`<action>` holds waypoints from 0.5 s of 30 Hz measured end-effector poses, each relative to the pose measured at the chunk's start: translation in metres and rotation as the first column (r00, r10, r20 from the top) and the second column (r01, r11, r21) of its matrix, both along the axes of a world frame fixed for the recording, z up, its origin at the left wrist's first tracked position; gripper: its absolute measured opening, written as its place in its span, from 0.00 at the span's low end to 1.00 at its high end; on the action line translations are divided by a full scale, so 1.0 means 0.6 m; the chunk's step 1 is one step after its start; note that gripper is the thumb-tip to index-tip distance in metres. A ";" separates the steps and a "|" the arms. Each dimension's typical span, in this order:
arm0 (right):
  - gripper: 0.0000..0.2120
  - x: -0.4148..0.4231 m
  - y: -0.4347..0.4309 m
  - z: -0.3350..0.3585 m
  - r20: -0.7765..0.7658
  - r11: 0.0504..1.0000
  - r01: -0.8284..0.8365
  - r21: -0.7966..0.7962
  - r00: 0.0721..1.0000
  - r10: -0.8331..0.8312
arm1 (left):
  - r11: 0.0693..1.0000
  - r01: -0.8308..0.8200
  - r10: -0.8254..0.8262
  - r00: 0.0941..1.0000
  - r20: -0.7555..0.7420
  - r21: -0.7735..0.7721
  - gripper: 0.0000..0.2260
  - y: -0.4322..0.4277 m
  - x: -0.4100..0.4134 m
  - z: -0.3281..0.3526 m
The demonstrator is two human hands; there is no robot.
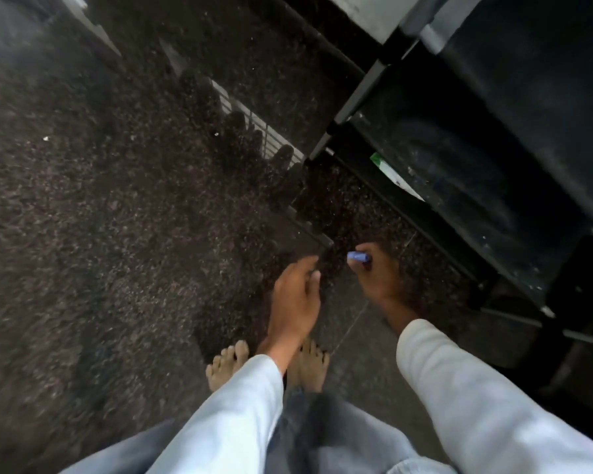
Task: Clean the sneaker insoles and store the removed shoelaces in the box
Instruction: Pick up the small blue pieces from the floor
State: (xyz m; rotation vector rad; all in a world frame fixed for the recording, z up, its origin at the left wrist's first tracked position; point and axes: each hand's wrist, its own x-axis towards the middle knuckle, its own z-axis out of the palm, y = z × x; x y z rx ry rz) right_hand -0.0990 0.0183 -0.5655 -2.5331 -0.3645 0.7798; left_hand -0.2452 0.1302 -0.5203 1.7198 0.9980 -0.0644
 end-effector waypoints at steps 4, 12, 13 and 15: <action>0.10 -0.073 -0.013 0.165 -0.102 0.986 0.079 0.149 0.993 -0.064 | 0.806 -0.426 0.406 0.903 -0.140 -0.410 0.14 -0.012 -0.001 0.115; 0.09 -0.145 -0.048 0.522 -0.189 0.928 0.174 0.330 0.975 -0.116 | 0.717 -0.432 0.405 0.897 -0.178 -0.547 0.11 -0.038 -0.008 0.442; 0.09 -0.148 -0.056 0.561 -0.195 0.914 0.202 0.352 0.971 -0.140 | 0.721 -0.405 0.386 0.909 -0.160 -0.562 0.10 -0.045 -0.004 0.478; 0.09 -0.150 -0.076 0.627 -0.181 0.898 0.231 0.373 0.968 -0.174 | 0.730 -0.347 0.341 0.932 -0.126 -0.589 0.08 -0.060 0.004 0.541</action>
